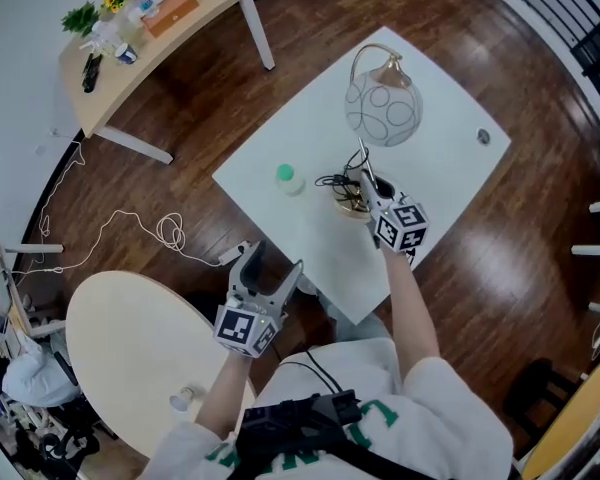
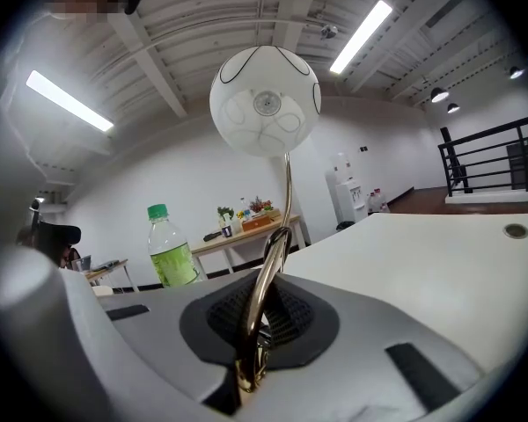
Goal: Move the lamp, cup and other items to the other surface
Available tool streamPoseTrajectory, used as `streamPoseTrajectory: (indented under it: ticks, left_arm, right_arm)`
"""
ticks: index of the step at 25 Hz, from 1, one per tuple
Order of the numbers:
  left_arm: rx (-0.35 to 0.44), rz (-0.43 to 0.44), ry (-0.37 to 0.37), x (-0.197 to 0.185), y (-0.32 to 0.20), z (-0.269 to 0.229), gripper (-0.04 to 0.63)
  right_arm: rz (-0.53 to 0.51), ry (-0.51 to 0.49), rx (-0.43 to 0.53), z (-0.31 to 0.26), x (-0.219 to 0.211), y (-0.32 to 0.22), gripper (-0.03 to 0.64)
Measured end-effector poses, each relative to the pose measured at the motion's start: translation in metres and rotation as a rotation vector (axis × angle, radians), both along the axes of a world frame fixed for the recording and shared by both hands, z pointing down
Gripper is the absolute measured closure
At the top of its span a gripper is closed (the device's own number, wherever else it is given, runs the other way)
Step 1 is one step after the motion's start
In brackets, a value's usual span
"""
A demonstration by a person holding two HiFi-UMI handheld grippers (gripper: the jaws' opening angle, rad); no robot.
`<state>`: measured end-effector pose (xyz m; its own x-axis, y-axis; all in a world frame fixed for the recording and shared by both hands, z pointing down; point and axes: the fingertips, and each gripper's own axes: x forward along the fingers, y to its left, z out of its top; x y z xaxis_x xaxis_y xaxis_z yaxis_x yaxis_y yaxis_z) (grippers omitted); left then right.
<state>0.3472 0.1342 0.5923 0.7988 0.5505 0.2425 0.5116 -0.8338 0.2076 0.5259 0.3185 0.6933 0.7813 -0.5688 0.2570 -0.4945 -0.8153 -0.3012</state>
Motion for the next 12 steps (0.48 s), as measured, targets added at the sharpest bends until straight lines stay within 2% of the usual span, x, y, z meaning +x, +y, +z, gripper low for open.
streamPoseTrajectory:
  ticks: [6,12]
  left_arm:
    - [-0.002,-0.01,-0.026,-0.005,-0.002,0.006,0.27]
    - [-0.002,-0.045,-0.028,-0.02,-0.011,0.006,0.27]
  right_arm:
    - [-0.03,0.023,0.058,0.004,-0.017,-0.003,0.598]
    - [-0.038,0.022,0.014,0.017,-0.035,-0.006,0.598]
